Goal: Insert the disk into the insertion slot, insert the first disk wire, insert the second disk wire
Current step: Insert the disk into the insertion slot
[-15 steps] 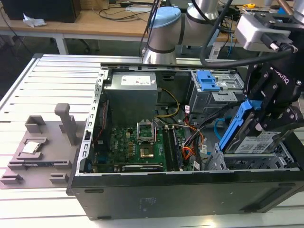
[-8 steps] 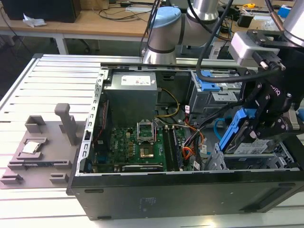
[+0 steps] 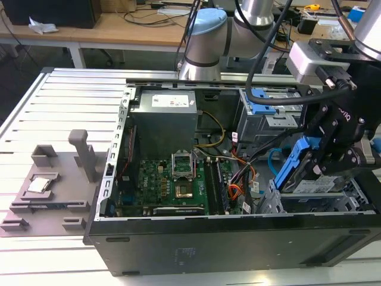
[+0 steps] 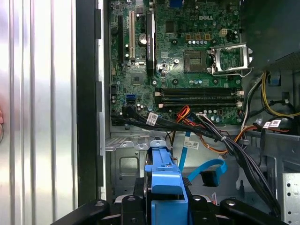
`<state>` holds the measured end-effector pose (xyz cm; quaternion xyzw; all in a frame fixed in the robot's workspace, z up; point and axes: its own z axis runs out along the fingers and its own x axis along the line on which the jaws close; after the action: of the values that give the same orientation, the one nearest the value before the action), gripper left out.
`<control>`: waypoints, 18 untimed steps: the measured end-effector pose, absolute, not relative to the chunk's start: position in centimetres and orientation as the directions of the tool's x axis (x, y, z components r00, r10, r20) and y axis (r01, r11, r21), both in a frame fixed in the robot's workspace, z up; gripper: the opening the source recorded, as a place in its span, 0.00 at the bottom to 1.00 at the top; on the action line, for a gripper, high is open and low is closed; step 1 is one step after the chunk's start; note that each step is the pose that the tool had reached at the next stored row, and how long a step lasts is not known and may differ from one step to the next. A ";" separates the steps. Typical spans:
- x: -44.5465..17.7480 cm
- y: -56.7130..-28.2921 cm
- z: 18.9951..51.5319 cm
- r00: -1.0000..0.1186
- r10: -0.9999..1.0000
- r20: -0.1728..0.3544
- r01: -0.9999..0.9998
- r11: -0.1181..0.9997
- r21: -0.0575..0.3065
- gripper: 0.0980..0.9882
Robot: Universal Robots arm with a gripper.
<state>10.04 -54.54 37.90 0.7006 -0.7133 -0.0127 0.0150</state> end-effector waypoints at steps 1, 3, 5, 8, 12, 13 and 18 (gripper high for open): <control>10.0 -54.5 37.9 -0.018 -1.000 0.003 -0.999 0.018 0.039 0.31; 10.0 -54.5 37.9 -0.018 -1.000 0.003 -0.999 0.018 0.039 0.38; 10.0 -54.5 37.9 -0.018 -1.000 0.003 -0.999 0.018 0.039 0.38; 10.0 -54.5 37.9 -0.018 -1.000 0.003 -0.999 0.018 0.039 0.37; 10.0 -54.5 37.9 -0.018 -1.000 0.003 -0.999 0.018 0.039 0.02; 10.0 -54.5 37.9 -0.018 -1.000 0.003 -0.999 0.018 0.039 0.02; 10.0 -54.5 37.8 -0.018 -1.000 0.003 -0.999 0.018 0.039 0.01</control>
<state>10.04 -54.54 37.84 0.7006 -0.7133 -0.0128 0.0150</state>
